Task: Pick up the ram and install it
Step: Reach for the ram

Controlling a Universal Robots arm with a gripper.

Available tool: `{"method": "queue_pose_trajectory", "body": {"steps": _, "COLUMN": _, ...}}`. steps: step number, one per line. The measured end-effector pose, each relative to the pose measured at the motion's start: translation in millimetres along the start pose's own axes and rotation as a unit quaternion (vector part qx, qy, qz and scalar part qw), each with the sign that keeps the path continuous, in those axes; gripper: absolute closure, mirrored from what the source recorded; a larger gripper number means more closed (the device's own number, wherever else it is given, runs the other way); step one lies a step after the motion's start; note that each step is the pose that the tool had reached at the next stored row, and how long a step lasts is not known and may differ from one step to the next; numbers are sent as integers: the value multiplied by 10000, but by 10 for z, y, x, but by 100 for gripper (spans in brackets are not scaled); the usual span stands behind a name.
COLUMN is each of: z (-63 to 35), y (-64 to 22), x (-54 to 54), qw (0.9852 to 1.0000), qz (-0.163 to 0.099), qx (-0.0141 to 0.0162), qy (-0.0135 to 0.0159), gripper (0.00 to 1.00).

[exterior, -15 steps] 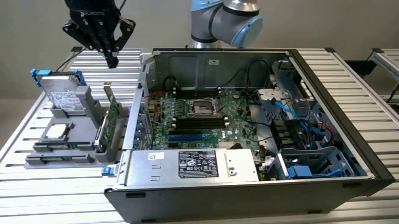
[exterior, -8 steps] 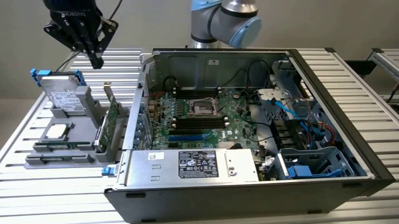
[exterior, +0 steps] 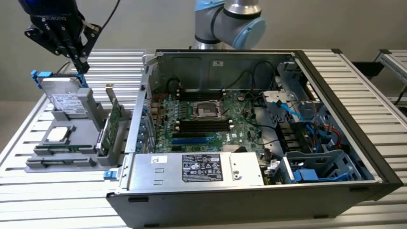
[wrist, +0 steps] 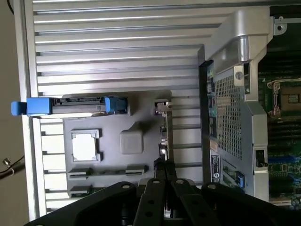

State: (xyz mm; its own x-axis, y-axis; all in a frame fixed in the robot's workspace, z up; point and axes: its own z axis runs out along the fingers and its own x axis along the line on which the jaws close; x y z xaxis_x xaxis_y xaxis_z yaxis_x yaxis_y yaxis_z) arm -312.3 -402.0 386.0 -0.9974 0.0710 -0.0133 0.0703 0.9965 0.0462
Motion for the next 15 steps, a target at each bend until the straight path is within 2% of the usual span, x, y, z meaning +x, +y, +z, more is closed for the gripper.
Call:
{"method": "queue_pose_trajectory", "body": {"steps": 6, "z": 63, "y": -43, "x": 160, "qw": 10000, "qz": 0, "qx": 9, "qy": 22, "gripper": 90}}
{"method": "queue_pose_trajectory", "body": {"steps": 15, "z": 116, "y": -257, "x": 419, "qw": 10000, "qz": 0, "qx": 8, "qy": 22, "gripper": 90}}
